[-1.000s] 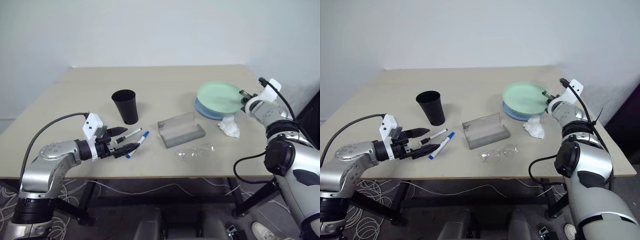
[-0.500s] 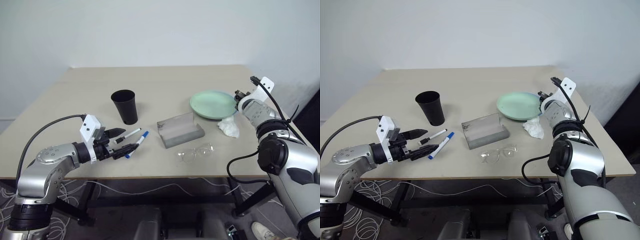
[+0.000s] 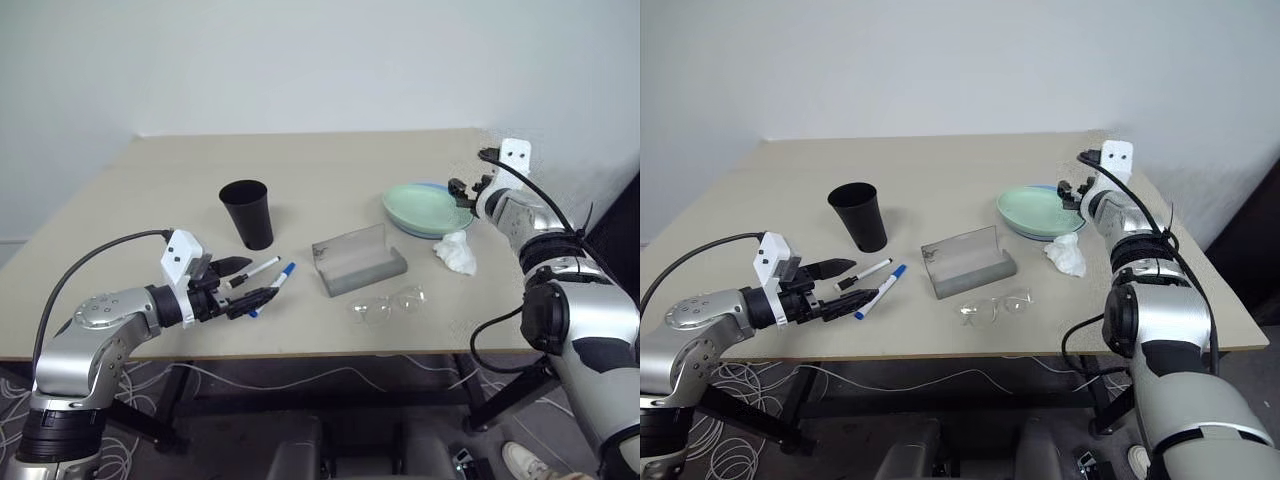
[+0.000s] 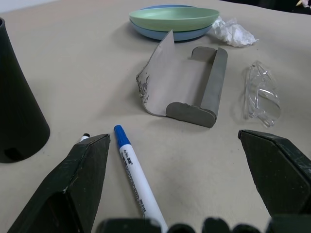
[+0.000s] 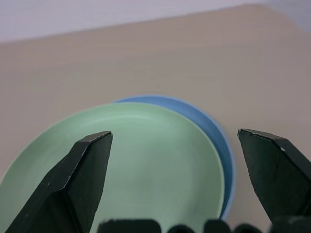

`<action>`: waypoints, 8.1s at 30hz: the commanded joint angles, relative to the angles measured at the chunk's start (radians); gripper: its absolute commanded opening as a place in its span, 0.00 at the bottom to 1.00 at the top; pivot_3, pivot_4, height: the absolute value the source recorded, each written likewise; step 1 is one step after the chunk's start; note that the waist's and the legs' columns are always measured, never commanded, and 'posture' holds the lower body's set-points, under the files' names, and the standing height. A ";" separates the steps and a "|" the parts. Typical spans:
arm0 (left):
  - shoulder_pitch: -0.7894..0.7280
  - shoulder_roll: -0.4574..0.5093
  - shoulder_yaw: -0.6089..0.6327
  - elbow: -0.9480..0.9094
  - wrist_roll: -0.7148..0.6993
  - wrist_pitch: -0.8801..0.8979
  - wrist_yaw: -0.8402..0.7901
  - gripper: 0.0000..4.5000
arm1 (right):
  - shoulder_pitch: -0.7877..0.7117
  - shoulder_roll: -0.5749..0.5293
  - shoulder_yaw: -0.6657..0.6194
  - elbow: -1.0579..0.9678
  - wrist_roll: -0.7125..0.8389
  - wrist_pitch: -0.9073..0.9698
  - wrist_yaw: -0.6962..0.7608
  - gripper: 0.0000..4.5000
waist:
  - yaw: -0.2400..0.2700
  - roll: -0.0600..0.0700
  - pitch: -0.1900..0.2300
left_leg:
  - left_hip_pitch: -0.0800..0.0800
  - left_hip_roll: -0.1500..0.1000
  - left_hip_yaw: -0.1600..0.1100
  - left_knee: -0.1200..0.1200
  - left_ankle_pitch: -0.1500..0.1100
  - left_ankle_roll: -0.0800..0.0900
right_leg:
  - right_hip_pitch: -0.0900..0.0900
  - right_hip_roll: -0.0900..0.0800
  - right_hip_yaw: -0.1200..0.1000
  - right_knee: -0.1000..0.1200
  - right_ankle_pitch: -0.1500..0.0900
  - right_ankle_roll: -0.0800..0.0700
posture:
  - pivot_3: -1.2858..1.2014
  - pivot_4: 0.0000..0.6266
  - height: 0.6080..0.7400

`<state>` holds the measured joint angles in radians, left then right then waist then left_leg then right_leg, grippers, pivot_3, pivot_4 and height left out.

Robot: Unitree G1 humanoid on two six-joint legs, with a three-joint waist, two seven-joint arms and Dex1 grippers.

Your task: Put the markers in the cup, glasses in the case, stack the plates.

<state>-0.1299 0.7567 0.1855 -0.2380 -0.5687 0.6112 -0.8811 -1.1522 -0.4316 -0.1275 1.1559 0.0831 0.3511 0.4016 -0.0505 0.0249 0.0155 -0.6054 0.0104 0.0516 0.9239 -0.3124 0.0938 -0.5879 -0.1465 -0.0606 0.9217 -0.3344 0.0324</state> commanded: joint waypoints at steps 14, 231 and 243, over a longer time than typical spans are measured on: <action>-0.012 0.002 0.032 -0.038 -0.023 0.006 0.000 1.00 | 0.318 -0.131 0.162 -0.688 -0.006 0.448 0.318 1.00 | 0.003 0.000 0.000 | 0.001 0.000 0.000 0.000 -0.002 -0.004 | 0.001 0.000 0.001 -0.001 0.000 0.000 | 0.52 0.00 0.16; -0.838 -0.523 -0.803 0.521 0.625 0.014 -0.273 0.03 | 0.797 -0.498 -0.069 -1.364 0.362 0.272 0.600 1.00 | 0.032 -0.004 0.000 | -0.004 -0.002 -0.007 0.010 -0.007 0.004 | 0.007 -0.010 -0.007 -0.004 -0.004 0.004 | 0.52 0.00 0.16; -0.872 -0.504 -0.740 0.542 0.612 -0.013 -0.286 0.03 | 0.772 -0.491 -0.051 -1.344 0.355 0.258 0.604 1.00 | 0.031 -0.004 0.000 | -0.004 -0.002 -0.007 0.010 -0.007 0.004 | 0.006 -0.010 -0.007 -0.004 -0.004 0.004 | 0.52 0.00 0.16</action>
<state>-0.9663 0.2547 -0.5836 0.3113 0.0557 0.6144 -1.1650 -0.3467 -0.9192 -0.1667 -0.1791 0.4309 0.6281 1.0068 -0.0190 0.0211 0.0158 -0.6095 0.0084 0.0443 0.9340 -0.3193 0.0981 -0.5816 -0.1563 -0.0676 0.9179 -0.3387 0.0360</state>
